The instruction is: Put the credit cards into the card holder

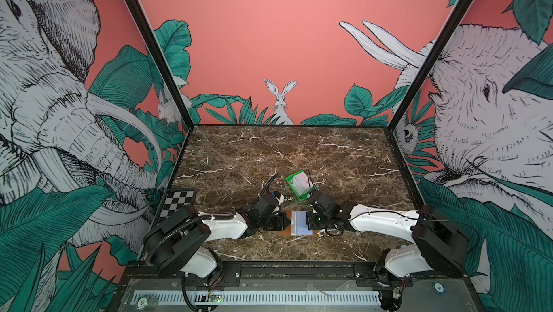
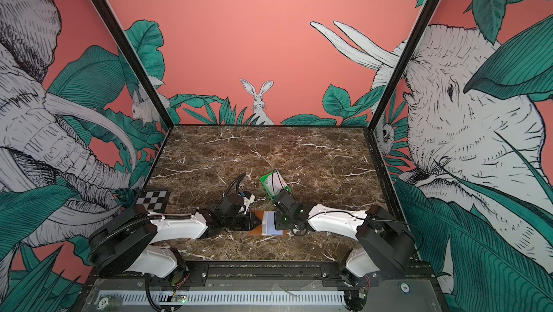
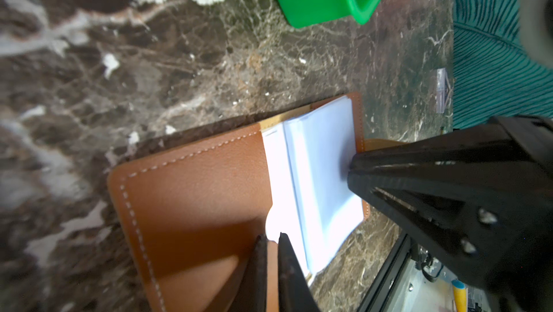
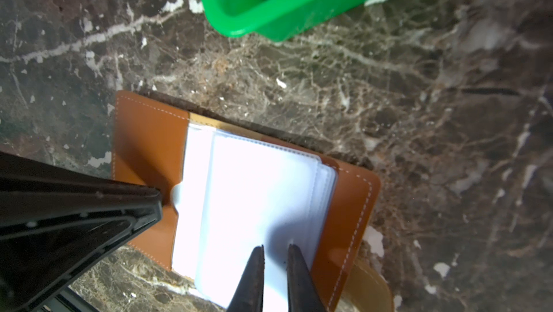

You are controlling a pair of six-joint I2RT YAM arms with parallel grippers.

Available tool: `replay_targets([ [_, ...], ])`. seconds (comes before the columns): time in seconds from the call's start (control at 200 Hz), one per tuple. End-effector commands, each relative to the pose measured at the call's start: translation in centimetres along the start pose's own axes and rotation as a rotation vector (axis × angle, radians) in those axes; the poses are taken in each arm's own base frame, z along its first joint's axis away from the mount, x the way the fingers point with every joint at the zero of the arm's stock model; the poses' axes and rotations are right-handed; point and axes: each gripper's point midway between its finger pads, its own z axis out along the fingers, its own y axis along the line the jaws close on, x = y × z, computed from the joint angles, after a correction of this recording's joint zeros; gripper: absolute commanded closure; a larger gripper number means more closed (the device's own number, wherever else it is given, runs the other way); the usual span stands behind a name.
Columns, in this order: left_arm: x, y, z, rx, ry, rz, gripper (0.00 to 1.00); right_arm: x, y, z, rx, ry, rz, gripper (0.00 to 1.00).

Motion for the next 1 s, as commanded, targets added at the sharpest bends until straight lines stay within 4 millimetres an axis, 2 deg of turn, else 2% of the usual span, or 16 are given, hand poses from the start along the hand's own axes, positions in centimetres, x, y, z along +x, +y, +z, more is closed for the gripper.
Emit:
replay_targets([
  [0.0,-1.1,-1.4,-0.7,0.032,-0.043,0.007,0.87,-1.5,0.2,-1.3,0.017,-0.051,-0.027,0.84],
  [0.18,-3.0,-3.7,-1.2,0.067,-0.073,0.032,0.84,-4.1,1.1,-4.0,-0.024,-0.099,-0.041,0.76],
  [0.275,-4.3,-4.6,-1.4,0.057,-0.091,0.046,0.80,-5.7,0.9,-5.2,-0.006,-0.112,-0.066,0.72],
  [0.38,-6.0,-4.4,-1.6,0.008,-0.116,0.025,0.75,-7.7,0.7,-6.1,-0.014,-0.124,-0.073,0.64],
  [0.475,-7.7,-3.9,-1.5,-0.008,-0.146,-0.022,0.71,-9.8,0.3,-6.6,-0.019,-0.140,-0.081,0.50],
  [0.58,-9.4,-3.2,-1.5,-0.021,-0.171,-0.064,0.63,-11.9,-0.5,-6.4,-0.027,-0.133,-0.070,0.38],
  [0.66,-10.5,-2.8,-1.2,-0.036,-0.173,-0.078,0.62,-13.1,-0.6,-5.9,-0.052,-0.117,-0.062,0.31],
  [0.8,-12.1,-2.0,-0.6,-0.061,-0.169,-0.092,0.61,-14.9,-1.1,-4.6,-0.066,-0.105,-0.058,0.28],
  [0.815,-12.2,-2.0,-0.6,-0.061,-0.169,-0.094,0.61,-14.7,-1.4,-3.8,-0.059,-0.083,-0.053,0.28],
  [0.845,-12.5,-1.8,-0.4,-0.061,-0.172,-0.098,0.61,-15.1,-1.5,-3.4,-0.064,-0.077,-0.052,0.27],
  [0.99,-13.8,-2.2,0.6,-0.048,-0.161,-0.091,0.60,-16.2,-2.0,-2.3,-0.084,-0.063,-0.038,0.25],
])
